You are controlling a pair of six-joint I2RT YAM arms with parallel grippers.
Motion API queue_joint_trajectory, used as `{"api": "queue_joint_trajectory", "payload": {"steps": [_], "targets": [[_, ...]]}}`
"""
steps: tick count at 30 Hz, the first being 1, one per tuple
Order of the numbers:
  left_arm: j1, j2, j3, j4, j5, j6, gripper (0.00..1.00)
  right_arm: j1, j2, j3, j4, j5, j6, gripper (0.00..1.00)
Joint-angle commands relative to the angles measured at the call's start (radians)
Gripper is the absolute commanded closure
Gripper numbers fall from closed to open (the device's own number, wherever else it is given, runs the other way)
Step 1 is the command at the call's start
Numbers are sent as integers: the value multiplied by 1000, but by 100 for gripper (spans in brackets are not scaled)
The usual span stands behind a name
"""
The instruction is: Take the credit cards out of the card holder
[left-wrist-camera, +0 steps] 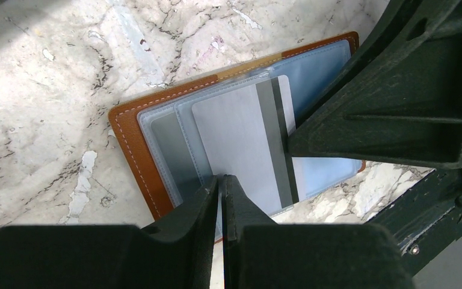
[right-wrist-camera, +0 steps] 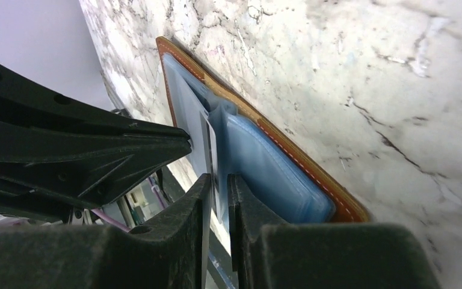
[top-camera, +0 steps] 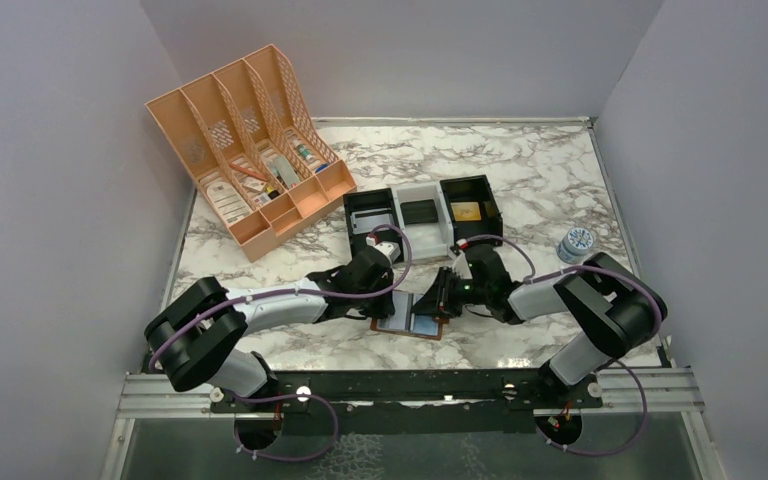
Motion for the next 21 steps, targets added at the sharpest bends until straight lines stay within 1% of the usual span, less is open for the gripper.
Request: {"api": "queue_joint_trajectory", "payload": {"steps": [1, 4, 8, 11, 13, 21], "targets": [[-4, 19, 3, -55, -7, 6, 89, 26, 60, 14, 30, 8, -2, 83], [-6, 19, 0, -56, -8, 4, 89, 29, 58, 19, 20, 17, -8, 87], [-8, 22, -2, -57, -12, 3, 89, 29, 35, 14, -7, 23, -20, 99], [-8, 27, -5, -60, -14, 2, 90, 26, -18, 20, -114, 85, -69, 99], [-8, 28, -8, -58, -14, 1, 90, 17, -49, 20, -164, 97, -104, 99], [-8, 28, -11, -59, -16, 3, 90, -21, -80, 24, -225, 3, -176, 99]]}}
